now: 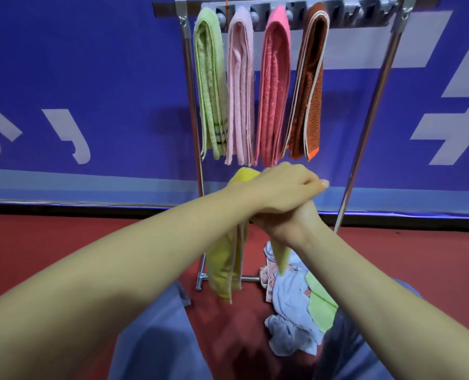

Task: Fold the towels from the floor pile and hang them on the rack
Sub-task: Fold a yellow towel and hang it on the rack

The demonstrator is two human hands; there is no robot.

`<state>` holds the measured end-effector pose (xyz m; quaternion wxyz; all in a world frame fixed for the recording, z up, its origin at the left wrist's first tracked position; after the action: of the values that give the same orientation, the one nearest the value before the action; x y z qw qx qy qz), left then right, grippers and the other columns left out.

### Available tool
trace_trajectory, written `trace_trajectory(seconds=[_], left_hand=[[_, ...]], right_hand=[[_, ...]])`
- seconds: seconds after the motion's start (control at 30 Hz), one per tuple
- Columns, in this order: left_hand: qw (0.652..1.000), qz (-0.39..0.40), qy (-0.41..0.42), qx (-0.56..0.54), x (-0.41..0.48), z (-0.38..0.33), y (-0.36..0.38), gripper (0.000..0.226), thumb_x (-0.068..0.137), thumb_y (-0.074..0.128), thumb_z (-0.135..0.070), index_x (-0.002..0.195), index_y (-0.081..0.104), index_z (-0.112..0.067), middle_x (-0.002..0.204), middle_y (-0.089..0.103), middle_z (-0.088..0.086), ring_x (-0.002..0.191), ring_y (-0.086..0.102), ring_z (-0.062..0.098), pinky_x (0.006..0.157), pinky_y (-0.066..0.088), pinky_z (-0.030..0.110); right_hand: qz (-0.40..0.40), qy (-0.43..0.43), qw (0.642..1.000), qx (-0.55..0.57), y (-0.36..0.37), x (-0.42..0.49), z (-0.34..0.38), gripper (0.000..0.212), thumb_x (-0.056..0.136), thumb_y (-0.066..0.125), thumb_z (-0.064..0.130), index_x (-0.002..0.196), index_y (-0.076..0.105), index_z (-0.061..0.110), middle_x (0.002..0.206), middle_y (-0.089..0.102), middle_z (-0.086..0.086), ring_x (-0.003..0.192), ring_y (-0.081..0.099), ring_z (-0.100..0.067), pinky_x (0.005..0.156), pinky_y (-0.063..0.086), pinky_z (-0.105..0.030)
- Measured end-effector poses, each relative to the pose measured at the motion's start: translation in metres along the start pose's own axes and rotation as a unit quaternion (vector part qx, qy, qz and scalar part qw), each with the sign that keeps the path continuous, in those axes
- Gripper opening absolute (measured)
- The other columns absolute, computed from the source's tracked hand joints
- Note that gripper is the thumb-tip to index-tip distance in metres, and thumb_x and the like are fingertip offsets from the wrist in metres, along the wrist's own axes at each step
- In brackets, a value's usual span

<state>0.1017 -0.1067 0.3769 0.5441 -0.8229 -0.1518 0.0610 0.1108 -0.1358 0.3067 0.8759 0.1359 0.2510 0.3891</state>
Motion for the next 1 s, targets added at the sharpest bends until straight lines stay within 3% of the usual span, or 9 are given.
trace_trajectory(seconds=[0.07,0.1,0.27,0.4,0.47,0.57,0.73,0.87,1.0], left_hand=[[0.995,-0.098,0.005,-0.03,-0.008,0.018,-0.015,0.037,0.097,0.04,-0.039,0.108,0.073,-0.024,0.111,0.072,-0.001,0.108,0.063,0.023,0.093,0.049,0.042],[0.988,-0.139,0.014,-0.062,-0.012,0.029,-0.023,0.039,0.093,0.04,-0.034,0.111,0.073,-0.023,0.116,0.072,-0.001,0.112,0.063,0.02,0.096,0.048,0.041],[0.953,-0.298,-0.004,-0.058,-0.045,0.078,-0.045,0.02,0.075,0.053,-0.019,0.091,0.064,-0.024,0.09,0.062,-0.008,0.086,0.061,0.017,0.079,0.052,0.043],[0.976,-0.216,-0.006,0.001,-0.055,0.081,-0.026,0.017,0.071,0.058,-0.036,0.086,0.053,-0.03,0.083,0.052,-0.009,0.072,0.056,0.016,0.069,0.052,0.043],[0.979,-0.201,-0.009,0.027,-0.055,0.08,-0.022,0.023,0.072,0.058,-0.044,0.089,0.054,-0.029,0.085,0.052,-0.009,0.074,0.057,0.019,0.07,0.052,0.042],[0.976,-0.195,-0.006,0.098,-0.053,0.076,-0.018,0.036,0.074,0.056,-0.058,0.094,0.055,-0.027,0.09,0.052,-0.009,0.078,0.06,0.024,0.068,0.05,0.04],[0.968,-0.165,0.014,0.188,-0.047,0.064,-0.012,0.03,0.079,0.062,-0.04,0.1,0.053,-0.02,0.093,0.05,-0.003,0.077,0.059,0.034,0.063,0.046,0.041],[0.967,-0.153,-0.007,0.202,-0.047,0.058,-0.006,0.034,0.079,0.064,-0.032,0.104,0.048,-0.017,0.1,0.046,0.002,0.074,0.055,0.038,0.062,0.046,0.045],[0.959,-0.162,-0.031,0.23,-0.046,0.055,0.0,0.04,0.078,0.061,-0.017,0.114,0.043,-0.011,0.106,0.04,0.008,0.061,0.039,0.036,0.047,0.023,0.038]], right_hand=[[0.126,0.065,0.982,0.123,0.025,-0.008,-0.01,0.045,0.102,0.034,0.031,0.134,0.055,0.007,0.101,0.067,-0.02,0.092,0.066,-0.033,0.082,0.051,-0.045],[0.054,0.079,0.985,0.144,0.012,-0.001,-0.013,0.04,0.1,0.038,0.03,0.124,0.061,0.008,0.1,0.072,-0.018,0.092,0.069,-0.032,0.08,0.054,-0.045],[0.076,0.08,0.975,0.195,0.002,0.008,-0.011,0.032,0.095,0.047,0.02,0.114,0.063,0.001,0.12,0.068,-0.02,0.113,0.065,-0.037,0.089,0.052,-0.051],[0.112,0.06,0.97,0.205,0.01,0.005,-0.01,0.021,0.085,0.036,-0.005,0.073,0.048,0.007,0.094,0.063,-0.019,0.1,0.067,-0.042,0.093,0.052,-0.052],[0.098,0.046,0.974,0.2,0.009,0.005,-0.011,0.03,0.085,0.031,-0.012,0.068,0.046,0.008,0.075,0.057,-0.014,0.079,0.065,-0.036,0.094,0.051,-0.05],[0.09,0.033,0.977,0.192,0.005,0.007,-0.014,0.032,0.084,0.029,-0.015,0.069,0.046,0.007,0.074,0.058,-0.014,0.072,0.067,-0.033,0.096,0.052,-0.047],[0.082,0.011,0.982,0.171,0.001,0.01,-0.011,0.026,0.09,0.036,-0.009,0.073,0.048,0.007,0.07,0.063,-0.012,0.077,0.065,-0.03,0.101,0.049,-0.049],[0.071,0.004,0.981,0.18,-0.003,0.017,-0.016,0.024,0.09,0.039,-0.007,0.073,0.045,0.009,0.074,0.058,-0.012,0.078,0.062,-0.029,0.088,0.053,-0.044],[0.065,-0.002,0.976,0.209,-0.001,0.02,-0.018,0.027,0.09,0.038,-0.007,0.071,0.041,0.013,0.068,0.046,-0.008,0.068,0.053,-0.025,0.081,0.047,-0.035]])
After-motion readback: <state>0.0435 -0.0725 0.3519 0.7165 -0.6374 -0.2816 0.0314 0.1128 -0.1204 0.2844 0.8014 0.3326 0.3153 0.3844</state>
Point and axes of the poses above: each hand's wrist, its own x-axis towards the middle knuckle, its own y-axis out of the palm, z = x × y, the point moved 8 cm from there along x, towards the middle knuckle
